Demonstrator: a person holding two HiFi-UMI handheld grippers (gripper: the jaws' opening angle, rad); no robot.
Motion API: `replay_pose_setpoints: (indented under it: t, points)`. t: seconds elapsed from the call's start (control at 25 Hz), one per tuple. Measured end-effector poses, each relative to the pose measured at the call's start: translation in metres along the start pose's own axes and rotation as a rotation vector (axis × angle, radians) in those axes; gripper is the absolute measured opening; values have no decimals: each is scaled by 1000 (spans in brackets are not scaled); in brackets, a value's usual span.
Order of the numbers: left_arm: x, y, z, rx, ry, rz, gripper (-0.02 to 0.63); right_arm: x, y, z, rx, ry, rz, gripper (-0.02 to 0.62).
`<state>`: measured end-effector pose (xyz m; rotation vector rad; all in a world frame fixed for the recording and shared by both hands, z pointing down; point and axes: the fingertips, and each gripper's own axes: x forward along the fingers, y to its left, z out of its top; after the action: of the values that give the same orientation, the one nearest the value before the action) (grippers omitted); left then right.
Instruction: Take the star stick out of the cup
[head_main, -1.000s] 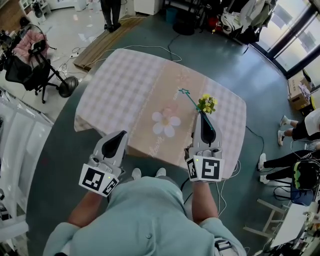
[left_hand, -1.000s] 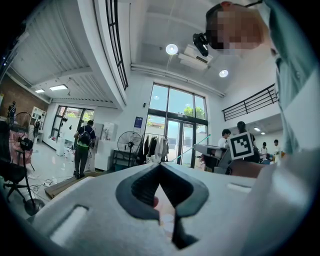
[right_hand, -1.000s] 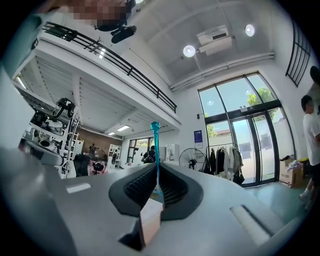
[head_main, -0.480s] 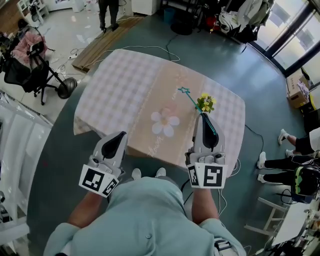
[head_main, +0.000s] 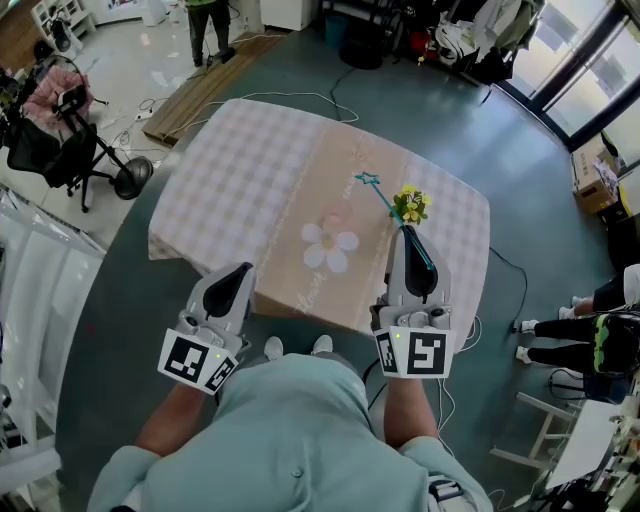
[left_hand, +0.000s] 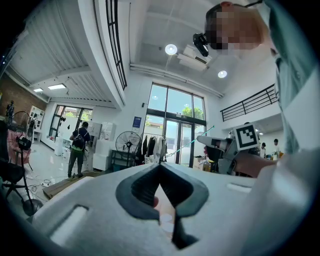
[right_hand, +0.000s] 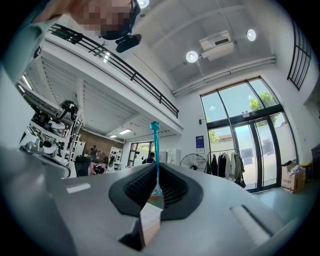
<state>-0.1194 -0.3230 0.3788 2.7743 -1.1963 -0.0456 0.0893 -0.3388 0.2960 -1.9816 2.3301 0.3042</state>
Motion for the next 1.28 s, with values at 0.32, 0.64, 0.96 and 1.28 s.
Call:
replay_pose_setpoints:
  t: [0.32, 0.64, 0.96, 1.28]
  points:
    - [-1, 0, 2, 1, -2, 0, 5, 1, 4, 0, -26, 12, 3, 9]
    - [-1, 1, 0, 0, -5, 3, 5, 2, 3, -1, -13, 11, 8, 9]
    - [0, -1, 1, 4, -4, 2, 5, 1, 1, -1, 18, 8, 18, 9]
    - [0, -1, 1, 2, -2, 0, 5, 2, 3, -1, 6, 12, 22, 9]
